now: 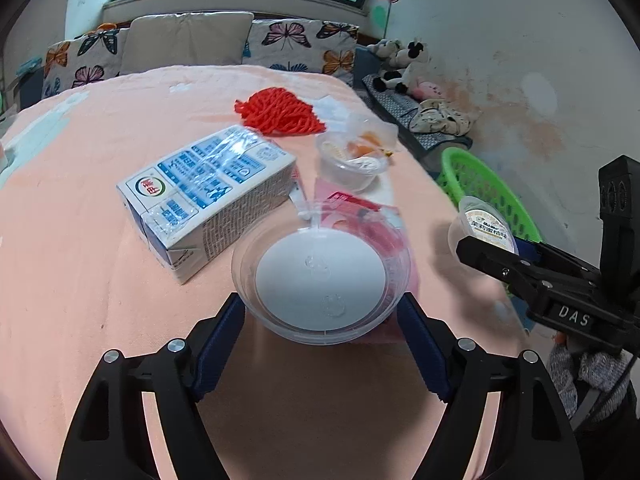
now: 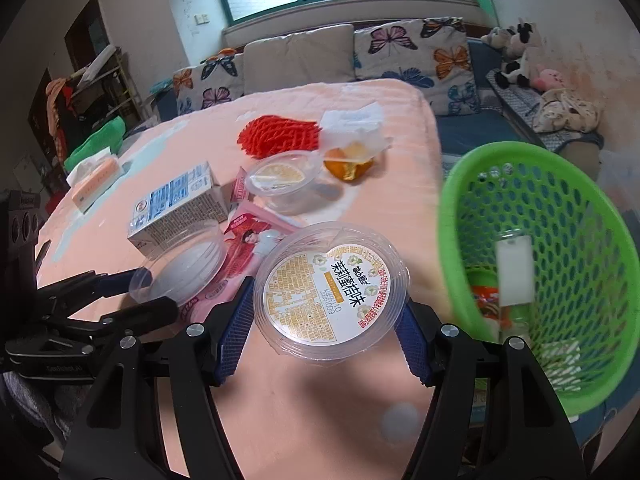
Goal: Collect trash
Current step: 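Grasp the lidded plastic cup with the right gripper while the left gripper approaches the clear bowl, then carry the lidded cup and clear bowl over the green basket and release both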
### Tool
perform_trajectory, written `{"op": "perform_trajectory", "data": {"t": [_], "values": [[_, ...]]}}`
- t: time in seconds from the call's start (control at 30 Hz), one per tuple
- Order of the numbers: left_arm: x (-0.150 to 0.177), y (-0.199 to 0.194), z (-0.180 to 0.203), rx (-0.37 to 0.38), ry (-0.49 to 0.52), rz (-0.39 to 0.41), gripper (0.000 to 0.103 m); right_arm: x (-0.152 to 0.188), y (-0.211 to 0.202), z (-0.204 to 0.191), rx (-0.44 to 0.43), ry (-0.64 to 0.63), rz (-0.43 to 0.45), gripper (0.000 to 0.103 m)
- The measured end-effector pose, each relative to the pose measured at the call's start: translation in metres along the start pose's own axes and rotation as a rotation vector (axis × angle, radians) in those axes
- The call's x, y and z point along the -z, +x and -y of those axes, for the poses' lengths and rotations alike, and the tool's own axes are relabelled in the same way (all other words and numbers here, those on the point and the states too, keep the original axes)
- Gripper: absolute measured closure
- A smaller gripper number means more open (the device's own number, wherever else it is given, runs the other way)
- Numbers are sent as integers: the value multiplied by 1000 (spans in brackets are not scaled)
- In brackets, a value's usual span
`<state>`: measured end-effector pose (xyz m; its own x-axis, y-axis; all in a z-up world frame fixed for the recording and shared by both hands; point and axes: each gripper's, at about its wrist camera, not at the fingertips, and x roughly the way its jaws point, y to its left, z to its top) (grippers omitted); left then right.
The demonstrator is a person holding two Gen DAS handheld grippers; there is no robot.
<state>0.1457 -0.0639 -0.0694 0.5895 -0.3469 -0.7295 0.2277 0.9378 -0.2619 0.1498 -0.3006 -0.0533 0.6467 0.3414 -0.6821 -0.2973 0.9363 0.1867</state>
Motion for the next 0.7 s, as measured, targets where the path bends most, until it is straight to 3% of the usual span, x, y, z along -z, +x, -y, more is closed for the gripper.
{"op": "perform_trajectory", "data": {"t": [0.07, 0.1, 0.13, 0.27, 0.3, 0.37, 0.47, 0.63, 0.7], "values": [[0, -6, 3, 11, 9, 5, 44, 0, -7, 5, 11, 11, 11, 37], [0, -7, 5, 32, 13, -10, 67, 0, -10, 9, 17, 18, 17, 37], [-1, -8, 5, 51, 10, -23, 71, 1, -14, 14, 29, 28, 22, 37], [1, -5, 12, 46, 31, -44, 71, 4, -22, 38, 63, 82, 25, 37], [1, -3, 11, 55, 21, -57, 65, 5, -24, 42, 64, 94, 24, 37], [2, -2, 12, 42, 6, -62, 39, 9, -28, 49, 78, 107, 28, 37], [0, -3, 16, 32, 28, -49, 34, 13, -32, 55, 88, 113, 33, 37], [-13, 3, 21, 20, 70, -41, 13, 16, -32, 61, 87, 129, 30, 37], [-18, 9, 24, 22, 78, -49, 13, 17, -31, 62, 85, 129, 27, 37]]}}
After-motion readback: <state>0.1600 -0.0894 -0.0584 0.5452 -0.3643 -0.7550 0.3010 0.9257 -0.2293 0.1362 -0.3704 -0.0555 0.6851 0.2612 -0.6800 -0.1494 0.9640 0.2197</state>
